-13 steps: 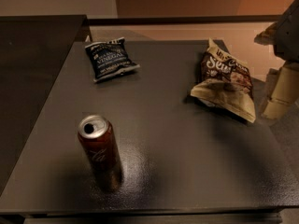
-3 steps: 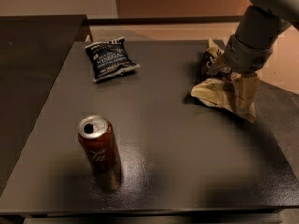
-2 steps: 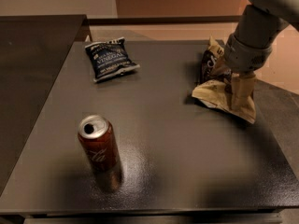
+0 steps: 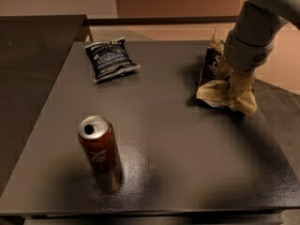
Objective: Move brown chip bag near blue chip bag
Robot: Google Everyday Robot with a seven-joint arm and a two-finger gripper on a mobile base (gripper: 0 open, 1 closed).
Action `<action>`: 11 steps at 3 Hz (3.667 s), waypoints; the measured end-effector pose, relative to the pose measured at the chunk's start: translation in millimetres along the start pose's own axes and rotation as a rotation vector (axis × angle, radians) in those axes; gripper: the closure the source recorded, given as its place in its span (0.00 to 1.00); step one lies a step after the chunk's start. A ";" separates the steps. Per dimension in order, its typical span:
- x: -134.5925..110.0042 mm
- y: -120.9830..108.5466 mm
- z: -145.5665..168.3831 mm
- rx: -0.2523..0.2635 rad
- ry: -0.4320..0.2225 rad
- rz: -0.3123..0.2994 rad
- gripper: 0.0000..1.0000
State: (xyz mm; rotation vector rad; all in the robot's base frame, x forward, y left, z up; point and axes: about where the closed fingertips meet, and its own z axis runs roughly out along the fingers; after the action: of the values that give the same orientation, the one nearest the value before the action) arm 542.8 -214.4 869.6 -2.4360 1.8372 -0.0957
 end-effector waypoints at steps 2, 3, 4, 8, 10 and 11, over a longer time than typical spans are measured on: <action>-17.3 -25.1 -26.5 0.107 0.066 -0.065 1.00; -33.3 -47.1 -37.8 0.166 0.068 -0.086 1.00; -52.3 -71.5 -45.6 0.221 0.050 -0.100 1.00; -135.2 -149.1 -50.6 0.267 -0.141 -0.122 0.82; -154.5 -153.3 -47.3 0.249 -0.185 -0.121 0.36; -155.7 -154.3 -45.7 0.249 -0.187 -0.122 0.12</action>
Offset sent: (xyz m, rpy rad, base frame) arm 0.0257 0.0375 0.0484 -0.0575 -0.1822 0.0906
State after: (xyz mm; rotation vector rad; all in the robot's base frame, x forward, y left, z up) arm 642.8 -24.2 932.3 -2.2965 1.5022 -0.0956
